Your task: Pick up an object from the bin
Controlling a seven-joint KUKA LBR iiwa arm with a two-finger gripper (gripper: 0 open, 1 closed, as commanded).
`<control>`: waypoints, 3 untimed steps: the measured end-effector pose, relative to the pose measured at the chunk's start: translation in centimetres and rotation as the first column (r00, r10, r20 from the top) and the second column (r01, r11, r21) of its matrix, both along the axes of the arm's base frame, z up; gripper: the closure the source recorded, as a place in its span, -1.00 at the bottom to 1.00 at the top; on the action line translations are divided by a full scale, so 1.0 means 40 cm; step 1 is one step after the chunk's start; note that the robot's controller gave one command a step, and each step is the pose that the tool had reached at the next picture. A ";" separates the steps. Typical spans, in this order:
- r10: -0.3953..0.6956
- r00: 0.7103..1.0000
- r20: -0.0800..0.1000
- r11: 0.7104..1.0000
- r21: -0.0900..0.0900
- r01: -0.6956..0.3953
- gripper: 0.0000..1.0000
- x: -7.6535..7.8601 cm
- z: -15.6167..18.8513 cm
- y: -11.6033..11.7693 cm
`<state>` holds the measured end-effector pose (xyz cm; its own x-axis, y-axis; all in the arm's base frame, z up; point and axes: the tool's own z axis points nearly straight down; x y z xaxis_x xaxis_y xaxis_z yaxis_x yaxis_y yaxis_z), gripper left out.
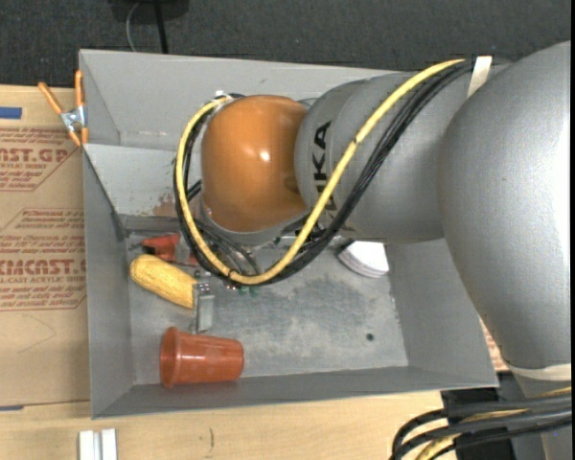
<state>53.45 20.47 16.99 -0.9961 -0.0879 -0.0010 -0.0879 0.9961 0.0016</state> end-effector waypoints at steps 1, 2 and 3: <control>-0.012 1.000 -0.001 1.000 0.003 0.012 -1.00 0.009 -0.067 0.014; -0.015 1.000 0.007 1.000 0.005 0.015 -1.00 0.031 -0.102 0.021; 0.130 0.992 0.000 0.992 0.001 -0.130 -1.00 0.036 -0.134 0.018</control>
Offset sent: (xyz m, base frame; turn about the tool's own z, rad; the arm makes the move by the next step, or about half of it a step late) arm 0.0209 0.0140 -0.0878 -0.0357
